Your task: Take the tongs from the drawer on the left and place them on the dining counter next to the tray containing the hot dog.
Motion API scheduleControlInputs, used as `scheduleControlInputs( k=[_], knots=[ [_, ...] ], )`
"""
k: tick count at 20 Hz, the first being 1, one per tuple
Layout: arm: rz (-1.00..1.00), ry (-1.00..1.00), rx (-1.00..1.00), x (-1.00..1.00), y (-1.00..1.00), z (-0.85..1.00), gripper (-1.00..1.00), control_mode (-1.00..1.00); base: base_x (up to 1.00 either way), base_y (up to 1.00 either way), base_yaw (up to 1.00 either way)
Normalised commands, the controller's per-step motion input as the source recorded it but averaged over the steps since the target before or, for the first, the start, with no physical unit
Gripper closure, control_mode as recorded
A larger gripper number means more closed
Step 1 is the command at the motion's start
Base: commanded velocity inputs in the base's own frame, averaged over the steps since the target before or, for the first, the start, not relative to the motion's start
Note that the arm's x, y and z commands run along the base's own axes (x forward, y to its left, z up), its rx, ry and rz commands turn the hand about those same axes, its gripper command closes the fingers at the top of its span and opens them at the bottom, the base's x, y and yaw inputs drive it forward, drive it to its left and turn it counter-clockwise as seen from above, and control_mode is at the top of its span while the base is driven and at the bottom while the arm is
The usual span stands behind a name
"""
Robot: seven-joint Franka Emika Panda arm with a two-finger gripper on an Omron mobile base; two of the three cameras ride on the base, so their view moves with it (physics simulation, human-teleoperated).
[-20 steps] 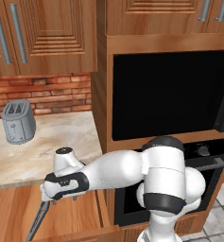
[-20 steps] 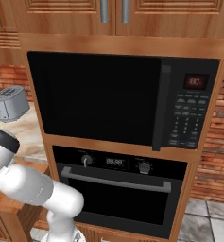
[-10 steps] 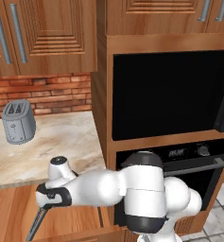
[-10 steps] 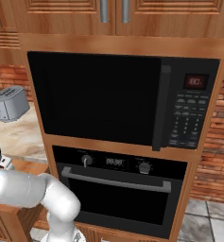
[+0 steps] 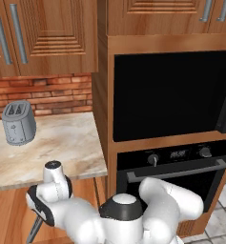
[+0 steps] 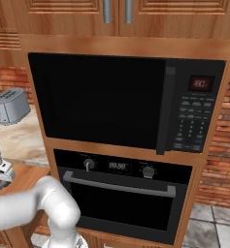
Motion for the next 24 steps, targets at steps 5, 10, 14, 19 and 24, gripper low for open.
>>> scheduleControlInputs(
  k=[5,10,14,19,24],
  knots=[
    [-0.01,0.00,0.00,0.17,0.28,-0.28,-1.00,-1.00,0.00,0.00,0.00],
    [-0.01,0.00,0.00,0.06,0.29,-0.28,-1.00,-1.00,0.00,0.00,0.00],
    [0.00,0.00,0.00,0.00,0.38,-0.26,-1.00,-1.00,0.00,0.00,0.00],
    [0.00,0.00,0.00,0.01,0.32,-0.24,-1.00,-1.00,0.00,0.00,0.00],
    [-0.02,0.00,0.00,0.07,0.10,-0.33,-1.00,-1.00,0.00,0.00,0.00]
  ],
)
